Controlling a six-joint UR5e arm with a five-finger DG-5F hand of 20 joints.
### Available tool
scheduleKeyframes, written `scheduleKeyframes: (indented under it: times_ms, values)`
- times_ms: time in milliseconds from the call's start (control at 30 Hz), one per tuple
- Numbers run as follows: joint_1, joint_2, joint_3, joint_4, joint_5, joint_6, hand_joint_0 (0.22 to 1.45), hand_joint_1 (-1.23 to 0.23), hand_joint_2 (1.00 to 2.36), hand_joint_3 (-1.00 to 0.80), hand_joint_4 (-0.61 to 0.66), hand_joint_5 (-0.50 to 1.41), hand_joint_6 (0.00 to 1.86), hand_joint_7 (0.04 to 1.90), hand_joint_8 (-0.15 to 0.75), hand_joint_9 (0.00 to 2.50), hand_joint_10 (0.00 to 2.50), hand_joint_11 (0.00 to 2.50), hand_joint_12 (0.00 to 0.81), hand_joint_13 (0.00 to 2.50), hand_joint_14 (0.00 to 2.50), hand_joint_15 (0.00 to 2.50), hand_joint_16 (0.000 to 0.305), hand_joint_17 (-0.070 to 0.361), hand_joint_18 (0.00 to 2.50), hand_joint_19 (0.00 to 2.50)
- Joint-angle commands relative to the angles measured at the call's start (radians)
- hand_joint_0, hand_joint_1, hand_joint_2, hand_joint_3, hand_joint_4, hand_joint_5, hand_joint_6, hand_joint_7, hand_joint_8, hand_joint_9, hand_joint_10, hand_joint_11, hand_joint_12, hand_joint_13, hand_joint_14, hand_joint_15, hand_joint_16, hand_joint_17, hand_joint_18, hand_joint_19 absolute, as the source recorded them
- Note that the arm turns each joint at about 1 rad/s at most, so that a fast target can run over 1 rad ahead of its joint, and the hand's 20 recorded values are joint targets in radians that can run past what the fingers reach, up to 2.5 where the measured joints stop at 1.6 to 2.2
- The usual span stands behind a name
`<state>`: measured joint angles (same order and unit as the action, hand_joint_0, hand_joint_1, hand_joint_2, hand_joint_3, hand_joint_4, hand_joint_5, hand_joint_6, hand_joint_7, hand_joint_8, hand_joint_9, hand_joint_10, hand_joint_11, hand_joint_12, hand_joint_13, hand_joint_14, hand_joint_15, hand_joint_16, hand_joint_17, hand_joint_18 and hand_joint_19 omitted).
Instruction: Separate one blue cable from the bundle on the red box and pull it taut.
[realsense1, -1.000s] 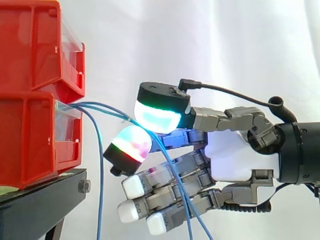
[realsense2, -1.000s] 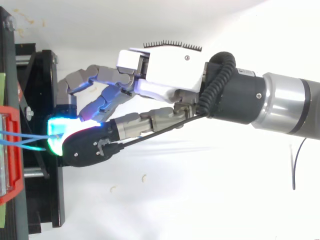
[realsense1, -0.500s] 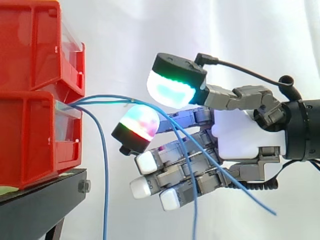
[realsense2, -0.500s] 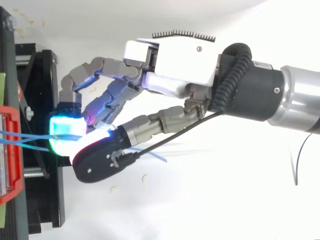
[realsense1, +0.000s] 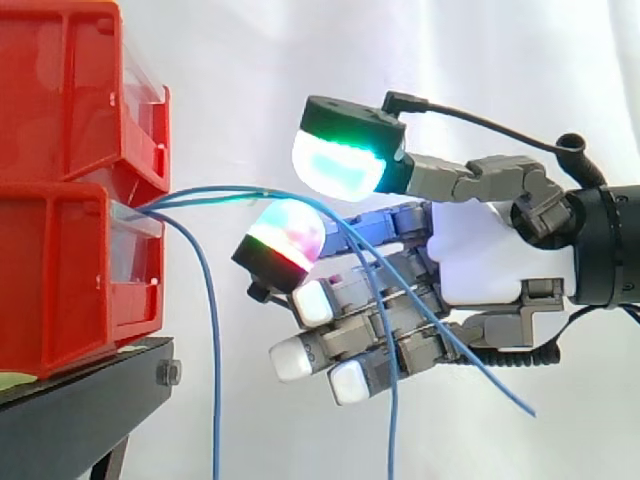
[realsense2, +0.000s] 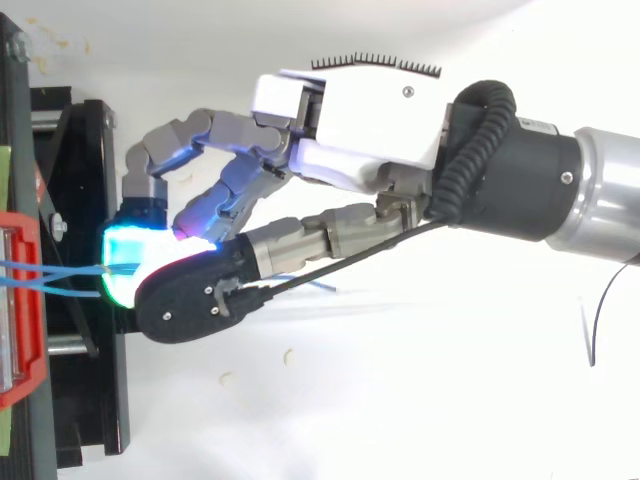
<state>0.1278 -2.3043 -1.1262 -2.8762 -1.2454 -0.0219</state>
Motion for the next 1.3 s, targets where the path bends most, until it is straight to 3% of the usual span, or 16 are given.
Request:
scheduleKeyframes:
  times_ms: [0,100,200,367,767,900,1133,1267]
  values:
    - [-0.001,0.0,0.009,-0.002,0.003,-0.003,0.58,-0.71,1.01,-0.26,0.11,-0.12,0.78,1.07,0.359,0.94,0.01,0.59,0.407,0.82,0.01,0.38,0.048,0.109,0.84,0.45]
    - [-0.002,0.0,0.011,0.006,0.007,-0.007,0.58,-0.76,1.01,-0.24,0.13,-0.14,0.8,1.0,0.363,0.93,0.01,0.6,0.412,0.82,0.01,0.37,0.051,0.114,0.86,0.44]
    - [0.001,-0.001,0.011,0.006,0.021,-0.003,0.57,-0.78,1.01,-0.34,0.14,-0.14,0.8,1.01,0.353,0.92,0.01,0.6,0.404,0.81,0.01,0.38,0.049,0.11,0.85,0.45]
    - [0.01,-0.012,0.011,0.011,0.04,-0.006,0.52,-0.69,1.0,-0.44,0.17,-0.12,0.77,1.01,0.366,0.93,0.01,0.59,0.417,0.82,0.01,0.38,0.051,0.115,0.86,0.45]
    - [0.019,-0.027,0.003,0.02,0.04,0.008,0.54,-0.53,1.0,-0.47,0.15,-0.06,0.69,1.15,0.371,1.05,0.01,0.57,0.412,0.89,0.01,0.39,0.049,0.111,0.9,0.47]
    - [0.018,-0.027,0.003,0.023,0.041,0.01,0.57,-0.52,1.01,-0.42,0.17,-0.05,0.66,1.16,0.368,1.06,0.01,0.56,0.407,0.89,0.01,0.39,0.048,0.108,0.9,0.49]
    - [0.018,-0.027,0.008,0.018,0.041,0.01,0.57,-0.68,1.02,-0.23,0.16,-0.03,0.61,1.26,0.384,1.07,0.02,0.57,0.422,0.9,0.01,0.38,0.05,0.113,0.94,0.46]
    - [0.015,-0.027,0.032,0.008,0.041,0.01,0.57,-0.73,1.02,-0.12,0.14,-0.03,0.65,1.24,0.414,1.09,0.01,0.58,0.453,0.93,0.01,0.38,0.056,0.125,1.0,0.43]
